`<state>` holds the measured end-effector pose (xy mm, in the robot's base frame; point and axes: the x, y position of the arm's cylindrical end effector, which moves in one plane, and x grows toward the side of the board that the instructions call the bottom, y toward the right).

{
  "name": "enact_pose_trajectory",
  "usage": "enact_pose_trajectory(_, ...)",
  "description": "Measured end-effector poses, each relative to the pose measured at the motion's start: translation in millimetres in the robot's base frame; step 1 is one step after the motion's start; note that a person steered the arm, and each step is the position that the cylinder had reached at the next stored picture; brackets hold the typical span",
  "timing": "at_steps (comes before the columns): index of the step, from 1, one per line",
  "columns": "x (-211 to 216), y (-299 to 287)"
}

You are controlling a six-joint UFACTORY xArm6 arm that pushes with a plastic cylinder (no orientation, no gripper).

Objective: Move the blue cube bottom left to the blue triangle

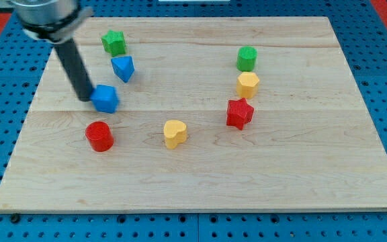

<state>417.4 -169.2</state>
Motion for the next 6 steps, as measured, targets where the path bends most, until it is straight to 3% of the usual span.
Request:
enact_pose_trajectory(1, -2.1, -36.4)
enact_pose_trajectory(2, -16.8, -20.4)
enact_pose_trajectory(4, -22.9, 83.3)
enact_pose_trajectory(6, -48.5, 67.7)
